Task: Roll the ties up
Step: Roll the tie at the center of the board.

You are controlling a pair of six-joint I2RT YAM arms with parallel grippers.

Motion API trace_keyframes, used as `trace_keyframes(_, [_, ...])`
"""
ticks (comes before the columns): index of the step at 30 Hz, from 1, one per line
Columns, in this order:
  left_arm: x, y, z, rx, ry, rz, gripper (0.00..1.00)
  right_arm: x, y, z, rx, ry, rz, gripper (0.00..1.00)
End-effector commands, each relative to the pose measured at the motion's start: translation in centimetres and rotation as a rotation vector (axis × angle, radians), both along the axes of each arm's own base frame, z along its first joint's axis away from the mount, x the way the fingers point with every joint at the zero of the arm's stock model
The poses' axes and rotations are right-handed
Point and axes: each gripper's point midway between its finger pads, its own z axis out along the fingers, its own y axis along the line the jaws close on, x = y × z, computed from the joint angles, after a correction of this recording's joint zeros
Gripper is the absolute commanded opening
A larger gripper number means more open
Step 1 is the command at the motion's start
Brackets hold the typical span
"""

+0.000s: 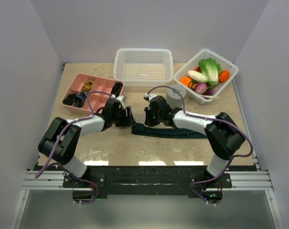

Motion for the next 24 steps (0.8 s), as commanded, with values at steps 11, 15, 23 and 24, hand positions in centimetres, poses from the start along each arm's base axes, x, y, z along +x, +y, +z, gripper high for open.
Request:
trace_keyframes(11, [0.4, 1.3, 0.6, -0.019, -0.012, 0.027, 0.65, -1.4, 1.7, 3.5, 0.035, -0.07, 0.065, 0.0])
trace_keyframes(15, [0.2, 0.9, 1.4, -0.052, -0.025, 0.013, 0.66, -1.2, 2.0, 2.6, 0.03, -0.068, 0.063, 0.0])
trace_keyframes(23, [0.0, 0.6, 3.2, -0.113, -0.062, 0.006, 0.68, -1.3, 1.8, -0.2, -0.019, -0.043, 0.068, 0.0])
trace_keyframes(24, [-0.1, 0.5, 3.3, -0.124, -0.063, 0.005, 0.68, -1.3, 1.7, -0.4, -0.025, -0.041, 0.066, 0.0])
